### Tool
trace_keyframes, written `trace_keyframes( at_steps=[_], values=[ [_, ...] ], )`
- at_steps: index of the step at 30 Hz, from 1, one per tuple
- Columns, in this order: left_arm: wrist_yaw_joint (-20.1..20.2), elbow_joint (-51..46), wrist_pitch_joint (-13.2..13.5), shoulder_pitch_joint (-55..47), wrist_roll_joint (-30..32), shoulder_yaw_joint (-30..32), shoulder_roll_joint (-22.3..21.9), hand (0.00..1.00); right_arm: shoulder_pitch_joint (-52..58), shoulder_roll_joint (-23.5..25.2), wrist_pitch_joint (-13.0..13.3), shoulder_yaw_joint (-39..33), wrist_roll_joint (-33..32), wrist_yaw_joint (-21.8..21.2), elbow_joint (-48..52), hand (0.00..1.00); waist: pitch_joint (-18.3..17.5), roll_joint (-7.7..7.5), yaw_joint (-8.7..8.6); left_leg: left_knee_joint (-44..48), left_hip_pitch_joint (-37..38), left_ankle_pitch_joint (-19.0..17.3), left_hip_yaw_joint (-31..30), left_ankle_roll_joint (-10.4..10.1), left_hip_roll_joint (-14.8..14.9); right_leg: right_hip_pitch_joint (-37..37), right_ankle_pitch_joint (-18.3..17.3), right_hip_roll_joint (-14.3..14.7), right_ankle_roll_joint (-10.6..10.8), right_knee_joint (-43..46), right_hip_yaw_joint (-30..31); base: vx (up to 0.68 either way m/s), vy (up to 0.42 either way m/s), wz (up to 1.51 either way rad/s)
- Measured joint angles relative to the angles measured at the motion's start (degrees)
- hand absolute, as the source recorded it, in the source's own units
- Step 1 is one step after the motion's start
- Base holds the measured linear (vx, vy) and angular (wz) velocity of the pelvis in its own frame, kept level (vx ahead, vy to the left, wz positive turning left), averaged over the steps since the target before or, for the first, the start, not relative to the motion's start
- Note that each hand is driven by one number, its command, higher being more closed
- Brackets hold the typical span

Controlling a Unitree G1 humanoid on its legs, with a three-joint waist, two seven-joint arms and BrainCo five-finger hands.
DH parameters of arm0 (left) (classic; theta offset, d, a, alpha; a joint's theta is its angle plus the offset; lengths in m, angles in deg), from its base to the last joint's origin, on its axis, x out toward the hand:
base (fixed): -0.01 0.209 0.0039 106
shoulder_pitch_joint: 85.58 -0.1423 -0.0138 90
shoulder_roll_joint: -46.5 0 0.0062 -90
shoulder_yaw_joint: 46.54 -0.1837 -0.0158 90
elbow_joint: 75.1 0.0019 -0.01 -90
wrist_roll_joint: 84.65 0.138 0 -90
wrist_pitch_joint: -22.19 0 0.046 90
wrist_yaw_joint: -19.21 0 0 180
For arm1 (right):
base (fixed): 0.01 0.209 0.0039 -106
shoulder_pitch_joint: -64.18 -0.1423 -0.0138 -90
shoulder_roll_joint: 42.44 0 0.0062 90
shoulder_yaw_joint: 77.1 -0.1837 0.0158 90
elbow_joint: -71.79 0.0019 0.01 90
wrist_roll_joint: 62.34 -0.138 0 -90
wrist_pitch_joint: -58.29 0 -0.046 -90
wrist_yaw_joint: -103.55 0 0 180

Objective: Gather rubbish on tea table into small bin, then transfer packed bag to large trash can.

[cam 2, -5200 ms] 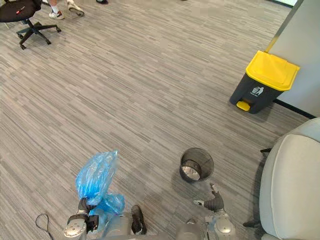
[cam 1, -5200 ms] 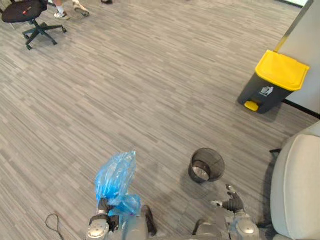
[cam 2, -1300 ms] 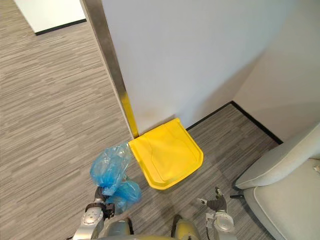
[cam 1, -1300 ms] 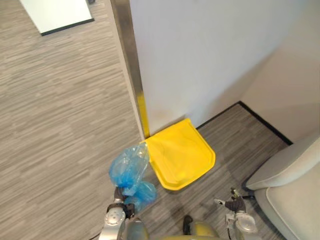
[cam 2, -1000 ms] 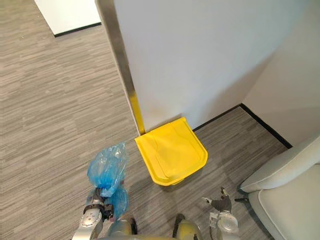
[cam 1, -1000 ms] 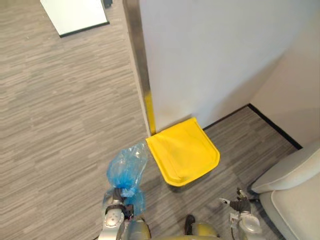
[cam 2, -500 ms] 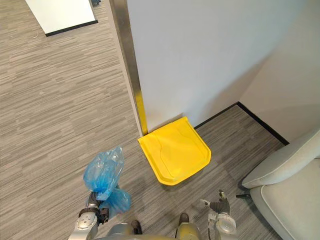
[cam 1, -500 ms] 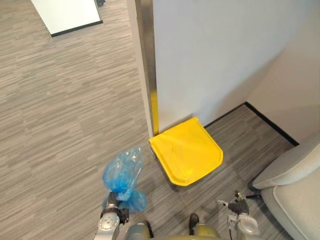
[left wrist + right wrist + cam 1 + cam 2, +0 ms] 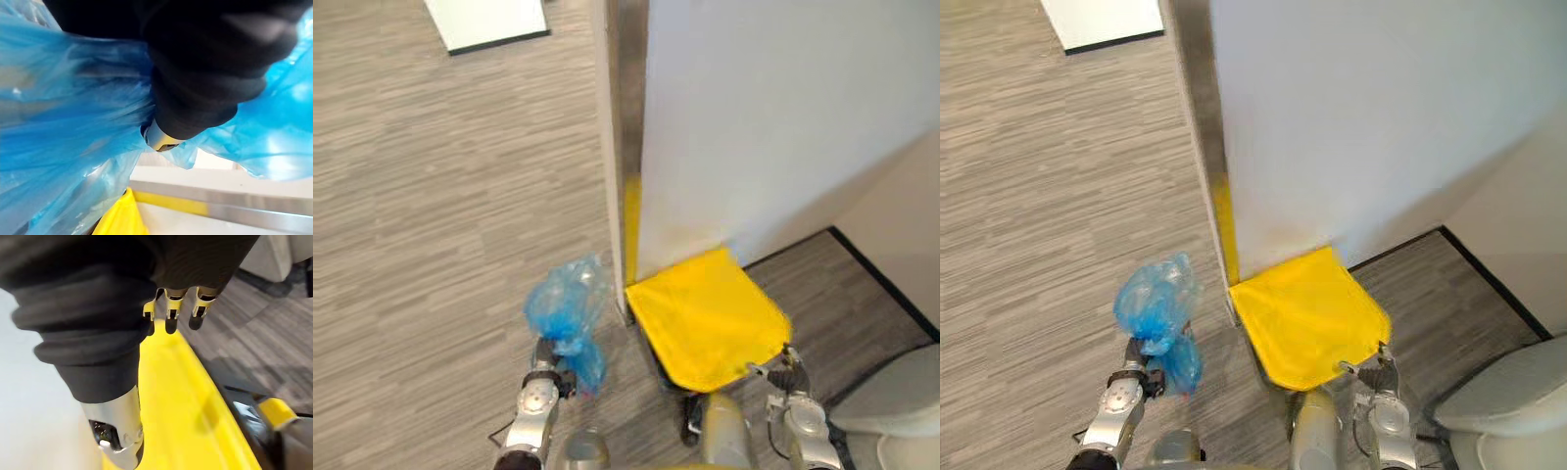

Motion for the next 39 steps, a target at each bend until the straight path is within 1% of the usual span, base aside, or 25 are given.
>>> trace_keyframes(
  at_steps=[1,3,6,7,8,10,11,13,15,19,22,23,24,25,26,28,29,30,31,32,33,34,36,37,39],
  values=[
    [0.03,0.07,-0.02,1.11,0.12,-0.07,0.44,1.00,-0.36,0.16,-0.86,-0.83,-0.51,-0.09,-0.10,0.00,0.65,-0.09,-0.85,1.65,-0.87,-0.20,-1.97,-0.56,1.69,-0.05,-1.55,-0.20,-2.12,2.84,-3.63,0.20,-0.253,0.35],
    [-0.03,0.28,-0.08,1.43,0.05,-0.36,0.02,1.00,0.13,0.21,-1.21,-2.16,-1.13,0.01,-0.11,0.00,0.54,-0.33,-0.99,0.63,-0.71,1.31,-2.36,-2.39,3.56,0.04,-2.77,1.03,-3.87,3.77,-5.54,0.21,-0.313,0.26],
    [0.07,0.91,-0.07,1.22,-0.09,-0.52,-1.51,1.00,-0.20,0.17,-0.77,-2.78,-2.27,-0.11,-0.12,0.00,0.27,0.05,-1.10,-3.41,-0.32,3.55,-2.82,-2.96,5.57,0.11,-3.71,3.05,-4.89,2.67,-6.58,0.08,-0.259,0.24],
    [0.15,1.60,-0.07,1.05,-0.09,-0.52,-1.69,1.00,0.00,0.36,-0.76,-2.78,-2.27,-0.14,-0.99,0.00,0.08,0.21,-2.40,-7.41,0.34,5.03,-4.04,-4.40,6.27,1.20,-4.13,3.05,-5.06,1.01,-8.94,0.01,-0.261,0.74],
    [0.20,2.12,-0.08,0.66,-0.08,-0.52,-1.79,1.00,0.39,0.56,-0.72,-3.16,-2.28,-0.16,-2.06,0.00,0.00,0.09,-2.92,-8.00,1.08,5.22,-4.49,-4.56,6.08,2.43,-4.39,2.44,-5.15,-0.10,-10.65,0.00,-0.269,0.76],
    [0.24,3.47,-0.07,-0.89,-0.08,-0.50,-2.12,1.00,1.58,0.51,-0.70,-3.47,-2.28,-0.15,-4.55,0.00,-1.76,0.20,-2.69,-4.28,1.01,4.70,-3.06,-3.36,4.04,3.90,-4.45,2.23,-5.10,-1.01,-11.79,-0.04,-0.161,0.47],
    [0.28,4.10,-0.08,-2.17,-0.08,-0.40,-2.06,1.00,2.66,0.78,-0.70,-3.31,-2.25,-0.14,-5.40,0.00,-3.43,0.25,-2.67,-4.28,0.49,4.01,-1.24,-1.98,4.04,3.98,-4.67,2.29,-5.08,-1.29,-12.49,-0.06,-0.112,0.37],
    [0.37,4.56,-0.13,-3.97,-0.08,-0.32,-2.06,1.00,3.62,1.21,-0.70,-3.12,-2.22,-0.15,-6.05,0.00,-4.60,0.20,-2.43,-6.29,0.87,3.67,-0.69,-1.48,4.32,3.97,-4.90,2.91,-5.31,-1.33,-12.19,-0.08,-0.081,0.30],
    [1.07,4.56,-0.38,-5.04,-0.04,-0.36,-2.07,1.00,4.09,1.27,-0.70,-3.06,-2.14,-0.16,-5.96,0.00,-4.64,0.06,-2.44,-7.10,0.64,3.22,-0.73,-1.95,4.36,3.98,-4.32,3.15,-4.62,-1.38,-11.62,-0.13,-0.043,0.36],
    [1.21,4.55,-0.43,-7.17,0.17,0.43,-1.81,1.00,4.74,1.32,-0.72,-2.20,-1.67,-0.18,-4.98,0.00,-4.67,-0.37,-1.96,-6.65,0.57,2.82,-0.14,-2.52,4.10,5.58,0.57,3.31,-6.12,-5.03,-11.46,-0.14,0.029,0.04],
    [1.19,4.45,-0.42,-7.22,0.52,0.59,-0.57,1.00,4.80,1.44,-0.70,-1.43,-1.45,-0.44,-4.69,0.00,-4.72,-1.52,-0.37,-5.77,0.20,3.06,1.86,-2.23,3.24,5.78,5.09,3.43,-5.42,-8.23,-9.65,-0.24,0.104,-0.34],
    [1.13,4.45,-0.44,-7.49,0.51,0.80,-0.06,1.00,4.80,1.46,-0.71,-0.13,-1.23,-1.13,-4.74,0.00,-4.92,-1.73,-0.27,-6.35,-0.77,4.61,2.91,-0.79,3.66,5.74,7.58,3.93,-3.98,-10.93,-8.30,-0.26,0.054,-0.34],
    [1.08,3.94,-0.35,-7.80,0.50,1.21,0.43,1.00,4.77,1.91,-0.70,0.71,-0.90,-1.44,-4.61,0.00,-5.50,-2.56,-0.02,-7.31,-1.77,6.01,3.84,-0.59,3.43,3.84,6.97,4.13,-1.88,-7.55,-5.75,-0.32,0.022,-0.21],
    [1.05,3.81,-0.34,-7.71,0.49,1.49,1.04,1.00,5.55,2.21,-0.72,1.43,-0.47,-1.53,-4.67,0.00,-5.98,-3.72,-0.09,-8.37,-2.51,7.28,3.77,-0.39,2.91,2.96,4.55,3.95,-1.92,-1.01,-3.58,-0.25,-0.030,-0.01],
    [1.04,3.81,-0.35,-7.69,0.48,1.71,1.16,1.00,6.04,2.37,-0.74,1.67,-0.25,-1.58,-4.69,0.00,-6.19,-4.10,-0.06,-8.91,-2.82,7.94,3.39,-0.44,2.74,3.23,3.13,3.97,-1.52,2.57,-2.57,-0.23,-0.043,0.20],
    [1.09,3.62,-0.32,-7.57,0.44,1.76,1.25,1.00,7.27,2.69,-0.65,1.86,0.22,-1.77,-4.68,0.00,-6.81,-5.07,-0.03,-10.47,-5.06,10.57,1.39,-0.59,1.83,6.69,-2.23,2.67,1.15,10.90,0.55,-0.19,-0.108,0.45],
    [1.09,3.11,-0.26,-7.66,0.42,1.81,1.26,1.00,7.40,2.70,-0.51,2.11,0.22,-2.09,-4.69,0.00,-7.13,-5.57,0.23,-10.61,-7.51,12.03,0.06,-0.89,0.98,8.83,-5.69,1.36,2.91,11.43,2.64,-0.18,-0.194,0.51],
    [1.08,2.98,-0.26,-7.64,0.43,1.91,1.27,1.00,7.42,2.70,-0.49,2.24,0.22,-2.33,-4.68,0.00,-7.28,-5.80,0.63,-10.63,-8.59,12.69,-0.29,-1.11,0.62,9.34,-7.32,1.08,3.43,10.49,3.64,-0.20,-0.295,0.54],
    [1.00,2.76,-0.33,-7.47,0.42,2.35,1.01,1.00,7.18,2.47,-0.51,2.53,0.23,-2.33,-4.78,0.00,-7.76,-6.32,0.87,-11.30,-10.71,14.96,-1.03,-1.53,0.07,9.98,-10.25,1.87,2.19,5.52,4.20,-0.15,-0.271,0.39],
    [0.76,2.53,-0.33,-7.97,0.19,2.80,-0.16,1.00,6.33,1.86,-0.39,2.71,0.19,-2.25,-4.69,0.00,-8.42,-4.82,1.03,-13.35,-12.20,17.55,-1.18,-1.41,0.68,10.84,-11.01,3.49,0.82,-0.46,4.09,-0.15,-0.261,0.29],
    [0.55,1.93,-0.29,-8.41,0.00,2.89,-0.80,1.00,6.08,1.52,-0.34,3.05,0.19,-2.22,-4.69,0.00,-8.52,-4.25,1.33,-14.50,-12.85,19.06,-0.81,-1.35,1.21,11.23,-11.21,4.19,-0.13,-3.51,4.09,-0.18,-0.220,0.10],
    [0.03,1.30,-0.18,-8.63,-0.59,2.79,-2.12,1.00,4.66,0.36,-0.20,4.20,0.18,-2.18,-4.66,0.00,-7.82,-2.64,2.14,-16.76,-13.97,22.17,-0.75,-1.17,2.26,11.04,-9.55,5.64,-3.70,-6.96,3.09,-0.23,-0.192,0.26],
    [0.05,1.15,-0.19,-8.93,-1.74,1.56,-2.63,1.00,4.11,-0.06,-0.23,4.38,0.16,-1.94,-4.86,0.00,-7.42,-2.05,1.94,-20.21,-14.10,26.46,-0.75,-1.81,2.27,10.67,-8.48,5.73,-4.85,-7.42,1.19,-0.25,-0.164,0.48],
    [0.04,1.15,-0.19,-9.30,-2.22,1.14,-2.73,1.00,3.85,-0.27,-0.22,4.37,0.12,-1.08,-5.12,0.00,-7.51,-1.91,1.70,-23.65,-13.84,29.82,-0.26,-2.96,2.59,10.24,-7.26,5.78,-5.83,-8.72,-0.42,-0.24,-0.095,0.48],
    [0.05,1.15,-0.21,-9.55,-2.31,0.67,-2.60,1.00,2.45,-0.72,-0.23,4.22,0.11,-0.16,-5.54,0.00,-7.60,-1.54,0.74,-21.06,-14.96,28.63,2.29,-2.09,3.11,10.54,-4.00,5.84,-7.06,-12.62,-2.40,-0.19,-0.040,0.40]
  ],
)
